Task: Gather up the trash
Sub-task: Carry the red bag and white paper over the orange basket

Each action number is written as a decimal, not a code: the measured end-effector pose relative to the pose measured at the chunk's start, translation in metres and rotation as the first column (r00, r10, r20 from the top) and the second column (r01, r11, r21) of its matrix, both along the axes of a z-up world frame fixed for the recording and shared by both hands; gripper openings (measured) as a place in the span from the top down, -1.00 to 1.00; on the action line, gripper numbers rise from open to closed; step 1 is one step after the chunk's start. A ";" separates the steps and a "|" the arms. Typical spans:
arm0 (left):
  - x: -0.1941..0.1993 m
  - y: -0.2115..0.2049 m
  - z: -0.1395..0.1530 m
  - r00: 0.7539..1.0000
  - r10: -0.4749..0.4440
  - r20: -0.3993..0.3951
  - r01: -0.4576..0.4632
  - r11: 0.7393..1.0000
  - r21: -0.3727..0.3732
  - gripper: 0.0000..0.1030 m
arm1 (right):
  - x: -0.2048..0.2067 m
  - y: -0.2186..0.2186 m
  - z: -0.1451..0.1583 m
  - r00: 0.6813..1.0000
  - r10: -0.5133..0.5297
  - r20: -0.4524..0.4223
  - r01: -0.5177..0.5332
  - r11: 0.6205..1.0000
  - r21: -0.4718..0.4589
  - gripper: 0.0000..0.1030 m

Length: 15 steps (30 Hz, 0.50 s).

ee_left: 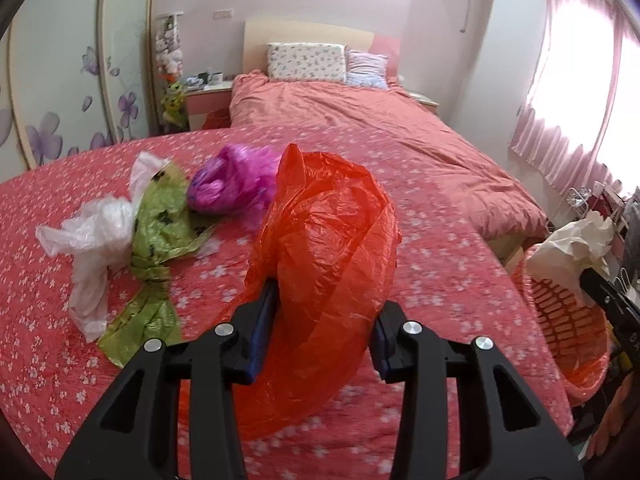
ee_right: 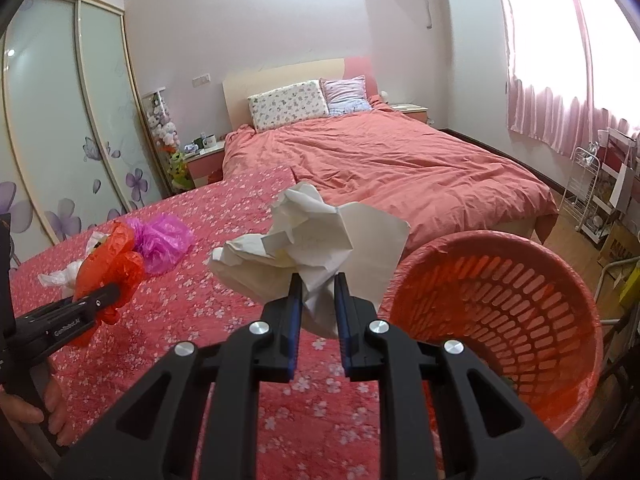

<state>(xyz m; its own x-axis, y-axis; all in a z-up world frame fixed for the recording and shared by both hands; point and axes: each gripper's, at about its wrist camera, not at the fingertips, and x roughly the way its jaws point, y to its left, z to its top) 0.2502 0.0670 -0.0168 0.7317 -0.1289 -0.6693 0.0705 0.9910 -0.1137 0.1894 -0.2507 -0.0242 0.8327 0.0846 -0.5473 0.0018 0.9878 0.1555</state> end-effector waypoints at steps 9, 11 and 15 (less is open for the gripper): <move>-0.014 -0.042 0.013 0.994 -0.107 0.035 0.107 0.994 -0.013 0.20 | -0.023 -0.029 0.009 0.998 -0.059 0.031 0.058 0.998 0.023 0.67; -0.018 -0.057 0.018 0.989 -0.141 0.046 0.142 0.990 -0.018 0.20 | -0.029 -0.036 0.010 0.996 -0.076 0.036 0.075 0.997 0.026 0.67; -0.027 -0.081 0.024 0.978 -0.198 0.064 0.200 0.979 -0.028 0.20 | -0.040 -0.053 0.013 0.992 -0.118 0.049 0.116 0.993 0.033 0.67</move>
<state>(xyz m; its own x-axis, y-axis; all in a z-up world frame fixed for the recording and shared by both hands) 0.2234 -0.0145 0.0074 0.7282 -0.2984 -0.6170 0.2741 0.9519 -0.1368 0.1492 -0.3038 -0.0111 0.8647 0.0010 -0.5023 0.1081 0.9762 0.1881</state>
